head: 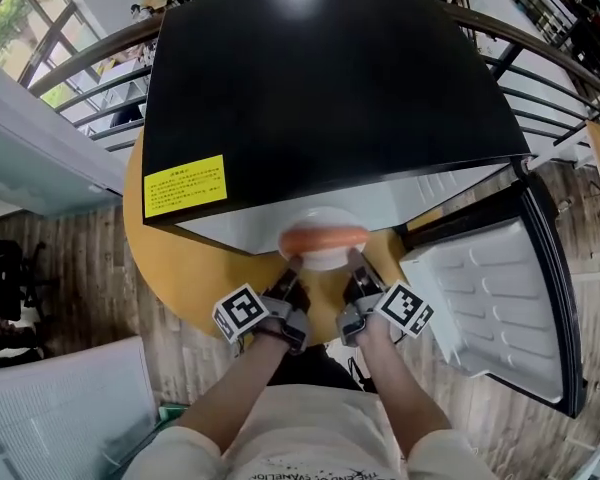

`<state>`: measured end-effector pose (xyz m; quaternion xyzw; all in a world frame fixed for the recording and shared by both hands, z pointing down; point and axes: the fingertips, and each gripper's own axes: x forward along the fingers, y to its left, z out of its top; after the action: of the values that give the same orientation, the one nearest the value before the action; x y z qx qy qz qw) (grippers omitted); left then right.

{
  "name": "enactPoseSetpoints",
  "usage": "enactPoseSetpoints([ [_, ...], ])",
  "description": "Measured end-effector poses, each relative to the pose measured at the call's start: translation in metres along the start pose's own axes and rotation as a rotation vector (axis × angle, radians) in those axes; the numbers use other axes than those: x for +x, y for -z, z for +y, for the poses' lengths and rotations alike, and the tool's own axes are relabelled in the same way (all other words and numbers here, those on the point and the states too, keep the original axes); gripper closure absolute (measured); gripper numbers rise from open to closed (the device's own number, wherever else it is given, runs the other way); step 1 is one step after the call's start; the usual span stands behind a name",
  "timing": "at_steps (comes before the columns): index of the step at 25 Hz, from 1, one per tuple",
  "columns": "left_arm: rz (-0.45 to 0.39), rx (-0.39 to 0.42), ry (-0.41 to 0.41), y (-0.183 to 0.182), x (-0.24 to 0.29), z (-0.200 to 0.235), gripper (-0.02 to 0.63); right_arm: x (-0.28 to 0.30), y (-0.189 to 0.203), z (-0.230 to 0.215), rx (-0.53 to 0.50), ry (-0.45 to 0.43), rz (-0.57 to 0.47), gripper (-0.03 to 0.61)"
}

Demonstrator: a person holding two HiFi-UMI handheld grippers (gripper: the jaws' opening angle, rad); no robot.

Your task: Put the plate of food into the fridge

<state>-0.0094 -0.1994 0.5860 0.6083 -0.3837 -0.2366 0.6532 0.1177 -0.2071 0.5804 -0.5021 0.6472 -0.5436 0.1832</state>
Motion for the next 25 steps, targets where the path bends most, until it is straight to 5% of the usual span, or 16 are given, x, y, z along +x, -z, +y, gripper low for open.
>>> enactPoseSetpoints([
  [25, -0.113, -0.064, -0.064, -0.034, 0.045, 0.044, 0.578, 0.067, -0.009, -0.038, 0.013, 0.061, 0.001, 0.535],
])
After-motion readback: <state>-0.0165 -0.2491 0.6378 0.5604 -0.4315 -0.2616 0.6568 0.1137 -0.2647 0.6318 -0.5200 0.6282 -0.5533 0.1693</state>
